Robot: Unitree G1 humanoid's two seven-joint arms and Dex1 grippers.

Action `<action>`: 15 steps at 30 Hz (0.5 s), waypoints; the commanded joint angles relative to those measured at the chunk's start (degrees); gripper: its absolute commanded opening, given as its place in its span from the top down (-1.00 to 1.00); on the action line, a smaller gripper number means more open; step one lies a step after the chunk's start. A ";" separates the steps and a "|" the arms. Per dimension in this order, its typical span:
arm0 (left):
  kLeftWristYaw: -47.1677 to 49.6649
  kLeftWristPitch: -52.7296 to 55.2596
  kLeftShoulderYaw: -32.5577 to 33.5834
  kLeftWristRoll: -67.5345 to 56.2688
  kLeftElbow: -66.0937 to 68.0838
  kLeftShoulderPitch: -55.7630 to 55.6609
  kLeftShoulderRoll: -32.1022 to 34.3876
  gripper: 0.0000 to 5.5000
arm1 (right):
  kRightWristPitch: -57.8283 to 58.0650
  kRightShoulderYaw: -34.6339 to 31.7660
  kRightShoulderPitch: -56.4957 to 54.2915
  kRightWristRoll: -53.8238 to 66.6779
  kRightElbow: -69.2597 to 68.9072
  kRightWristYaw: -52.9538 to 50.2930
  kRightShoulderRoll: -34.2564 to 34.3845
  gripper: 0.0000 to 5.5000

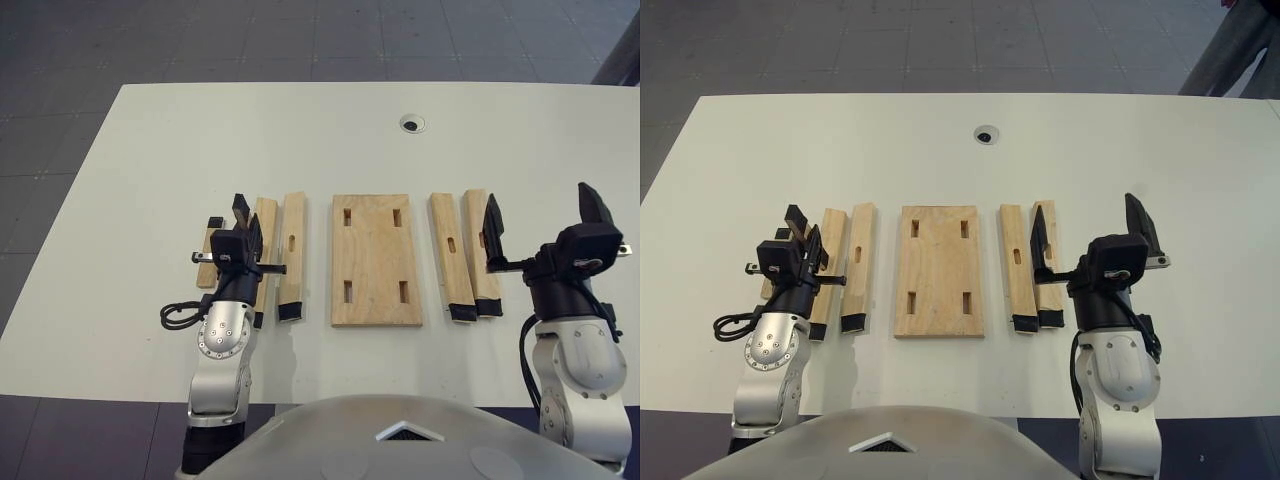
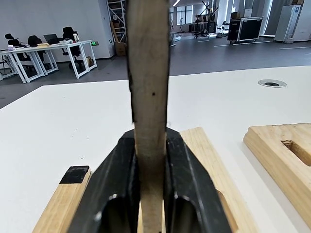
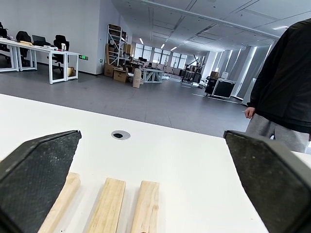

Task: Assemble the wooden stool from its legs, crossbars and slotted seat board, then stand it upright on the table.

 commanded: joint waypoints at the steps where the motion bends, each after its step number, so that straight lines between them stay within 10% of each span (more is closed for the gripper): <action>1: -0.35 2.38 -0.58 1.47 5.92 4.52 0.54 0.85 | 0.39 0.17 0.15 -0.16 -0.84 -0.09 0.32 -1.00; 15: -2.75 22.29 -0.08 -0.53 8.74 6.08 0.76 0.85 | 1.44 -0.17 -0.93 0.14 -2.06 -0.04 0.13 -1.00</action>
